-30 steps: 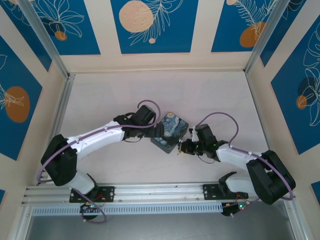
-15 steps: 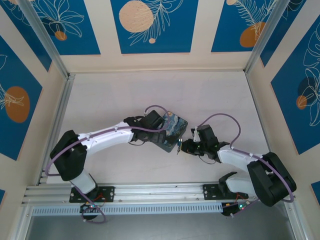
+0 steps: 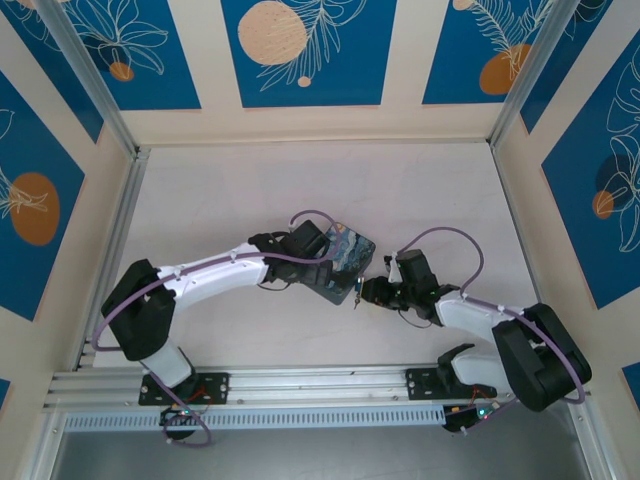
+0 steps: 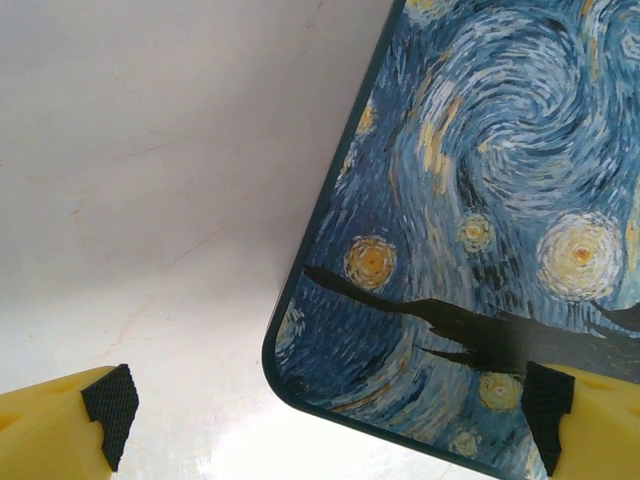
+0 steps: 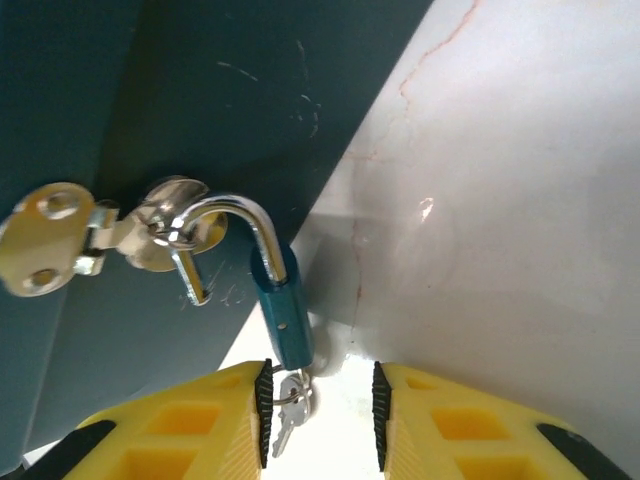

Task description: Unlock a padlock with a key

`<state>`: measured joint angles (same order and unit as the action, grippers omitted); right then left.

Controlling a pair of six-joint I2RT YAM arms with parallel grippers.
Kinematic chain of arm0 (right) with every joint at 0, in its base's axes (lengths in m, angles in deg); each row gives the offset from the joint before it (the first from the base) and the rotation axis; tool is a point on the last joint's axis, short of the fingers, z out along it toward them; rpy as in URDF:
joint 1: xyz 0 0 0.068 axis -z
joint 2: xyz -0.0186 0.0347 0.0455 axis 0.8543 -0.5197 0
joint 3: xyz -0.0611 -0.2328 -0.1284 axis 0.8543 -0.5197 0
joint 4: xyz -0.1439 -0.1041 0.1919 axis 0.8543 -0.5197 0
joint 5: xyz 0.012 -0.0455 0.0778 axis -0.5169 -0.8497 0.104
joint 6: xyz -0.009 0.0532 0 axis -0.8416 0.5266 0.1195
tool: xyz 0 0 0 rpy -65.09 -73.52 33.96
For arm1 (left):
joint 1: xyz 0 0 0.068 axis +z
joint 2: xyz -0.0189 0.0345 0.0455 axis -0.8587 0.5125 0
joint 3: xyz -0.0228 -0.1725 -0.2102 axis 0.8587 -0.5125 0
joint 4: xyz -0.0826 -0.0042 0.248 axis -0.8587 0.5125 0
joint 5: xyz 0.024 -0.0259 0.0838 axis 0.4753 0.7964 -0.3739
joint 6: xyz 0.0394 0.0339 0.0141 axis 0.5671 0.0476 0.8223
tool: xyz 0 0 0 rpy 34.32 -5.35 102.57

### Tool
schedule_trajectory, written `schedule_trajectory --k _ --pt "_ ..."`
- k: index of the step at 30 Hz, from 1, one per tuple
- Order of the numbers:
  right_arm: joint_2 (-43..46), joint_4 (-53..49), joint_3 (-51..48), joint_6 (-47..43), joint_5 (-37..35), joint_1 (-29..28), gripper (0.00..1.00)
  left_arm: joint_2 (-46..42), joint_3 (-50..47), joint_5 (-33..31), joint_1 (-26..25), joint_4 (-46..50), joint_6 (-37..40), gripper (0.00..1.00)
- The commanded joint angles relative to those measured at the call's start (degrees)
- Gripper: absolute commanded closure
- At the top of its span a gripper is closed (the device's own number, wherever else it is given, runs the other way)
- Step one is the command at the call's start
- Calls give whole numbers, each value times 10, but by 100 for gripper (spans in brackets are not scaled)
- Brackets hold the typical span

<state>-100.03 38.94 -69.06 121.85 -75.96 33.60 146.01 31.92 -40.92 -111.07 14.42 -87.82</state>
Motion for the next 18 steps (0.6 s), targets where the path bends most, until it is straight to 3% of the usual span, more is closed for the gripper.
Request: schedule_trajectory --k 1,10,18 --pt "-24 21 23 -14 11 3 66 11 6 -3 -5 8 1 1" --pt "-80 46 47 -19 22 -1 68 15 4 2 -5 6 1 1" --pt "-65 34 35 -12 17 -4 94 22 6 4 -5 10 -2 0"
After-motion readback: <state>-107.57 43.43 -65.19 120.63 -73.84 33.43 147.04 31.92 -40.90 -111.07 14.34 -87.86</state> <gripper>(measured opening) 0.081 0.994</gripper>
